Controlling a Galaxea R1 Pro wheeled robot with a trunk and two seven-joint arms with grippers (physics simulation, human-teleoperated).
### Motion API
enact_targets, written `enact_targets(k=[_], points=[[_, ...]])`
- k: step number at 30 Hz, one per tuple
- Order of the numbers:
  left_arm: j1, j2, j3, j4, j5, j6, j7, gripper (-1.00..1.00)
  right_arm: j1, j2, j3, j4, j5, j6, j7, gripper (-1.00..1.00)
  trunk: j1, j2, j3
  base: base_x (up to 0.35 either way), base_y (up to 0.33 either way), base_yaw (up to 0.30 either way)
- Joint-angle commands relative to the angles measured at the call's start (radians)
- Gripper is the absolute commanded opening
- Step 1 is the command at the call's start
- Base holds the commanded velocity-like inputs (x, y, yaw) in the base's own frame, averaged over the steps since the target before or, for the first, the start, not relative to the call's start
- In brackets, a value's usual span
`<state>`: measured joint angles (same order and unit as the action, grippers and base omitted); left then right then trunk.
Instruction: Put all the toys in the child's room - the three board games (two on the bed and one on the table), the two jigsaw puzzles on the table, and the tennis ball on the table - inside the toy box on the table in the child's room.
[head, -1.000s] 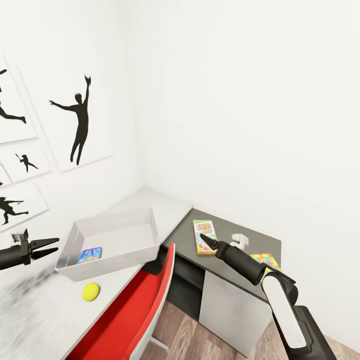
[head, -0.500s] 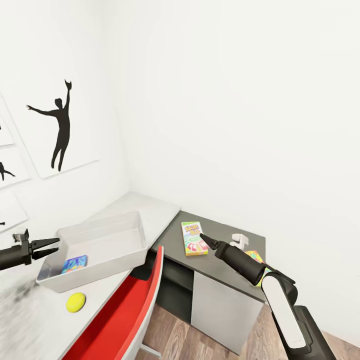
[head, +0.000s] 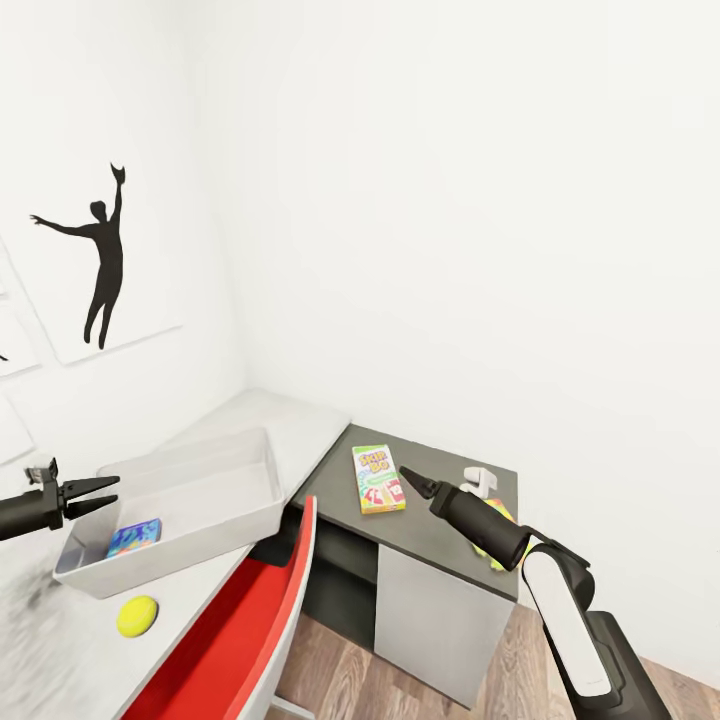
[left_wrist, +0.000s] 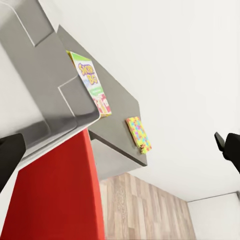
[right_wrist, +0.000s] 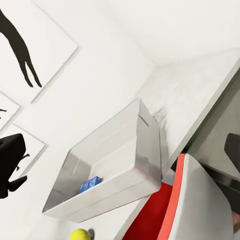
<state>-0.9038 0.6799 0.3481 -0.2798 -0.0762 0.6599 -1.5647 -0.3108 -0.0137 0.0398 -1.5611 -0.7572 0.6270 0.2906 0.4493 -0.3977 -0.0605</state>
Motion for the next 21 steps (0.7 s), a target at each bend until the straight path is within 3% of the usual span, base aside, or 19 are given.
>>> enact_targets(k=[1,15,21], points=[[-0.001,0.0,0.005,0.0,-0.008,0.01,-0.006,1.0,-0.001,0.0,0.0,0.0,-0.002,0.004,0.001,1.0,0.001,-0.002,-0.002,0.0,0.0,-0.052],[-0.001,-0.005,0.003,-0.004,-0.01,0.007,-0.006,1.0,0.037,-0.004,-0.008,0.001,-0.014,0.004,0.016,1.0,0.001,-0.002,-0.002,0.0,0.0,-0.24],[-0.001,-0.037,0.002,-0.005,-0.01,-0.033,-0.006,1.0,0.048,-0.004,-0.01,0.001,-0.014,0.001,0.018,1.0,0.001,-0.002,-0.002,0.0,0.0,-0.279]])
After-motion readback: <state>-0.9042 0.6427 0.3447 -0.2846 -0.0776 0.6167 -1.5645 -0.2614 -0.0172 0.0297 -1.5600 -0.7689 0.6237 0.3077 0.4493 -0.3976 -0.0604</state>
